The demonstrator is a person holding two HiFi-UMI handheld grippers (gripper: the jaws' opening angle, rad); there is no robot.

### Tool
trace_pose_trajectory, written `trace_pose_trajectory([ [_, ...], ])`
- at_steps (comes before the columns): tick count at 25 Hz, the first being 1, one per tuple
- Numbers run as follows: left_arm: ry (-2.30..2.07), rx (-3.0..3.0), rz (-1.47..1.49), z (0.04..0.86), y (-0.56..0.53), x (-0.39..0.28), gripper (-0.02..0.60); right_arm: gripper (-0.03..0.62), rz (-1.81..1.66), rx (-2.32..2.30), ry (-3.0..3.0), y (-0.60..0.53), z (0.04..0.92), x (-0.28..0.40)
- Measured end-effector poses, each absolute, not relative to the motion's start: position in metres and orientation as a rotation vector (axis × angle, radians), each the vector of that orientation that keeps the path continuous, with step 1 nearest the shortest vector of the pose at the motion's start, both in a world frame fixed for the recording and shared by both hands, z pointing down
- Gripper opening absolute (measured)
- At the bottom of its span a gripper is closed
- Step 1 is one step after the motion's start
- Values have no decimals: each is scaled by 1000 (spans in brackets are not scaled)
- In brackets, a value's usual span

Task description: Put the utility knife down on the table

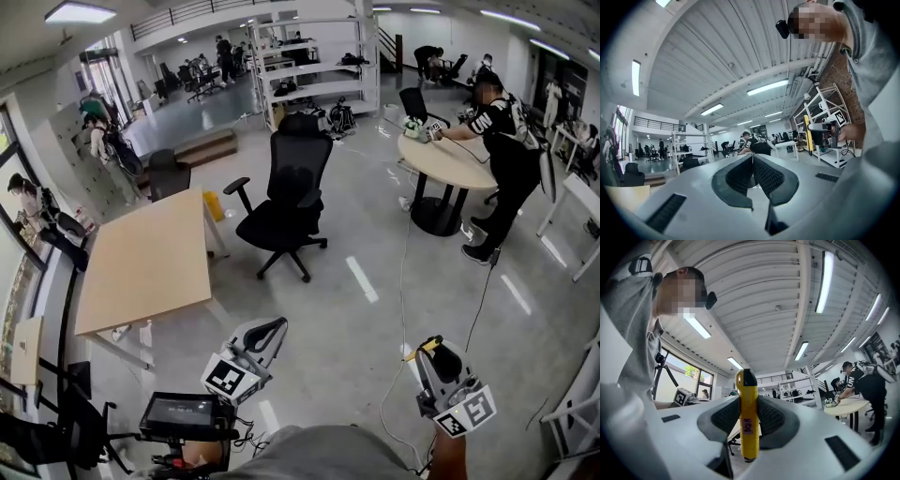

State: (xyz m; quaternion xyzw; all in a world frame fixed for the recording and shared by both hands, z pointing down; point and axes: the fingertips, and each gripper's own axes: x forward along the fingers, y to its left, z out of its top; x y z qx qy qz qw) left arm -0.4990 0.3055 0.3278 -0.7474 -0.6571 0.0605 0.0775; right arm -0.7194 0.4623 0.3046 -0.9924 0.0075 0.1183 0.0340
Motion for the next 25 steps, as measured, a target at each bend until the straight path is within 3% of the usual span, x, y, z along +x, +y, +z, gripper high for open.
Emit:
trace_pose_trajectory([
  [10, -1914, -2257, 124, 346, 362, -447, 6, 117, 329, -2995, 84, 535, 327, -657],
  [25, -1938, -2349, 194, 332, 413, -270, 6, 117, 293, -3053, 113, 582, 295, -476],
])
